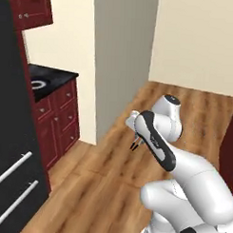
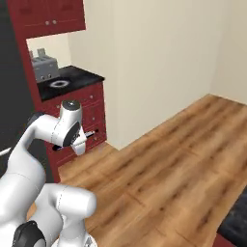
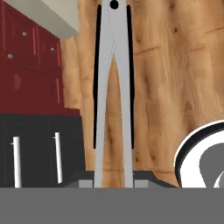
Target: Pick up the tongs from the counter and place them near the plate next to the oven.
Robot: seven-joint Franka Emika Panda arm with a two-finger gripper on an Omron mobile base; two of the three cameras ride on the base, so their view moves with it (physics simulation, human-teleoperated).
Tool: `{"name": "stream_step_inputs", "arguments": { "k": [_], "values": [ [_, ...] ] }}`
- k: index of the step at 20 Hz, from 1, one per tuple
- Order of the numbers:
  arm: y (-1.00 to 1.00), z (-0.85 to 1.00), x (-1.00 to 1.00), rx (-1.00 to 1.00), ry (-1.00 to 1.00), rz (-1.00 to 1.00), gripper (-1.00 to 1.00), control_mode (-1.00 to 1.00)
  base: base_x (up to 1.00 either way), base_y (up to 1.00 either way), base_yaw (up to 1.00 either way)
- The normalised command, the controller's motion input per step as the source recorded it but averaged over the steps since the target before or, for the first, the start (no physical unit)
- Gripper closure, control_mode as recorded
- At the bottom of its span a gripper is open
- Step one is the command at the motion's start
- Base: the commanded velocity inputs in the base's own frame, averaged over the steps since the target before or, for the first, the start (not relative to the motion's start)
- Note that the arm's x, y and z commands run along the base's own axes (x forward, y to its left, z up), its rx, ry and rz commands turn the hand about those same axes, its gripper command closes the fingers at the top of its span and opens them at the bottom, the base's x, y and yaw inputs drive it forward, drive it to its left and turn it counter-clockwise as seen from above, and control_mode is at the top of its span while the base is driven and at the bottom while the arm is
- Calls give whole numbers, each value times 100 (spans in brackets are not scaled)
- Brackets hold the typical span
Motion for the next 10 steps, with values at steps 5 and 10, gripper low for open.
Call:
{"name": "stream_step_inputs", "arguments": {
  "k": [5,10],
  "values": [
    [0,0,0,0,0,0,100,100,24,-11,87],
    [0,0,0,0,0,0,100,100,50,-36,44]
  ]
}}
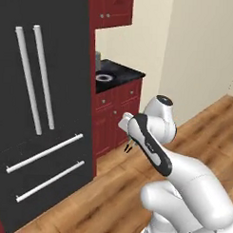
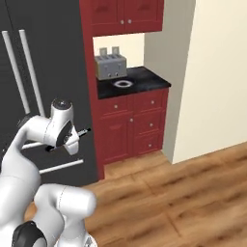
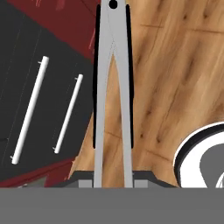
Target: Pick up the tongs from the counter and place them near the plate next to the oven.
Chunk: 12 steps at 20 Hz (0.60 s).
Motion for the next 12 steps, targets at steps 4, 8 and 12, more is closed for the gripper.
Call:
{"name": "stream_step_inputs", "arguments": {
  "k": [4,8,12],
  "values": [
    [0,0,0,0,0,0,100,100,79,-40,17],
    [0,0,0,0,0,0,100,100,85,-37,12],
    [0,0,0,0,0,0,100,100,91,-31,12]
  ]
}}
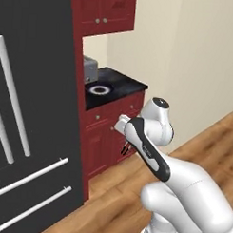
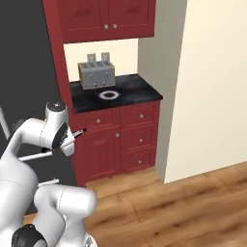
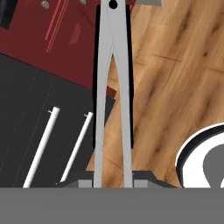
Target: Pick up the tongs from the counter and place them near the plate next to the oven.
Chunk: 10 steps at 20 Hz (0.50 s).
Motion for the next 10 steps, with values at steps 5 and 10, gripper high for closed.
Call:
{"name": "stream_step_inputs", "arguments": {
  "k": [5,10],
  "values": [
    [0,0,0,0,0,0,100,100,83,-33,16],
    [0,0,0,0,0,0,100,100,72,-42,11]
  ]
}}
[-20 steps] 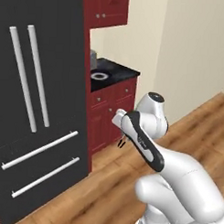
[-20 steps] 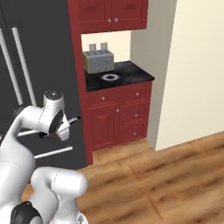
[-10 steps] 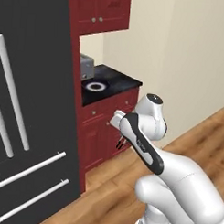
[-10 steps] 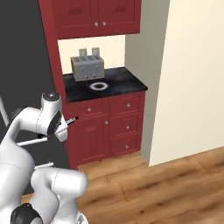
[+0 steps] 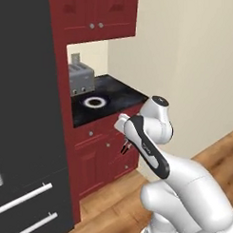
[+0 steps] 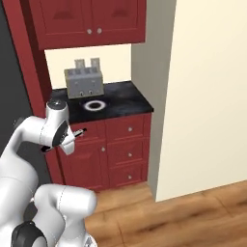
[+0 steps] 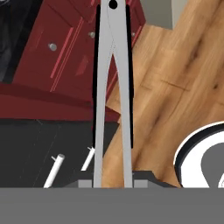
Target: Pick up the tongs from the counter and place them near the plate next to the oven.
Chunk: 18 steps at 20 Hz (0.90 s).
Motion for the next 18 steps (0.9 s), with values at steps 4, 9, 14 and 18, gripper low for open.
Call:
{"name": "stream_step_inputs", "arguments": {
  "k": [4,9,14,18],
  "values": [
    [0,0,0,0,0,0,100,100,72,-39,14],
    [0,0,0,0,0,0,100,100,76,-32,19],
    [0,0,0,0,0,0,100,100,67,-15,40],
    [0,0,0,0,0,0,100,100,55,-20,44]
  ]
}}
